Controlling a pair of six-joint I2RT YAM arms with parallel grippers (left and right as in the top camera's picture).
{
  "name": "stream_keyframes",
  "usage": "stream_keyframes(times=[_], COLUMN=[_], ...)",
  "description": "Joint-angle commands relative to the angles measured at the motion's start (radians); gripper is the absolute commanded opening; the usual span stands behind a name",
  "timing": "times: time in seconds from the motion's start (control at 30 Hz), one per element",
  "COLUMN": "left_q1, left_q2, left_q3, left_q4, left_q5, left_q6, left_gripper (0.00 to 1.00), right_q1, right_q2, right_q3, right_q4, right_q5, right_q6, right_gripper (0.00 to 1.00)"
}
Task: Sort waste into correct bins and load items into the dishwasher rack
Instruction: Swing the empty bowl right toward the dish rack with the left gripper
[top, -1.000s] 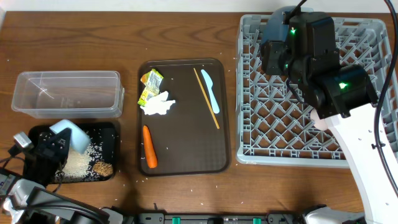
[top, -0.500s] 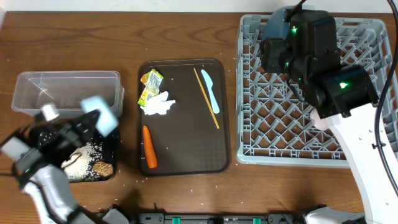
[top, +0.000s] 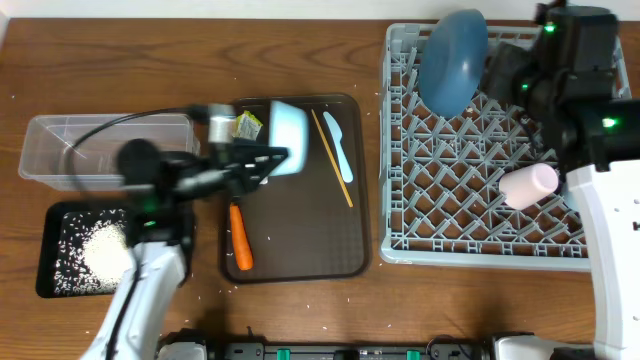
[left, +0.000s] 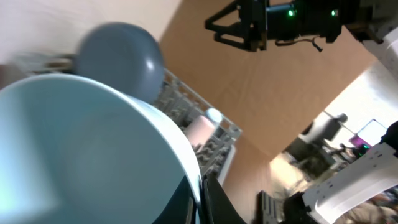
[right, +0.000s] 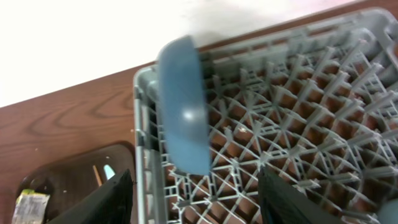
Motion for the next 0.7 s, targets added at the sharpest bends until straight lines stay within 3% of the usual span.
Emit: stream_keyframes(times=[0.0,0.2,0.37,0.53,0.67], left_q1=[-0.143,-0.400,-0.520,-0.549,-0.566], left_q2=[0.071,0.241,0.385,0.542,0.621], left_q3=[0.006,0.006,0.019,0.102,0.220], left_q4=[0.078,0.312,0.435,0.604,0.611], left_q5=[-0.186,-0.585,-0.828,-0.717,-0.597], left_q6=[-0.055,-0.125,-0.234,-0.325,-0.324], left_gripper=[0.06,0.06,0.06,0.06,0.06], right_q1=[-0.047,-0.082,-0.083,-0.083,-0.083], right_q2=[0.003,0.003,0.004,0.004,0.004], right_q3=[0.002,0.002,0.002,0.002,0.002], right_q4=[-0.015,-0.042,-0.059,-0.074,-0.079], right_q5=[-0.043,-0.057,-0.057,-0.057,-0.057], right_q6=[0.013,0.013,0.013,0.013,0.013], right_gripper=[0.57,0.57,0.57,0.57,0.57])
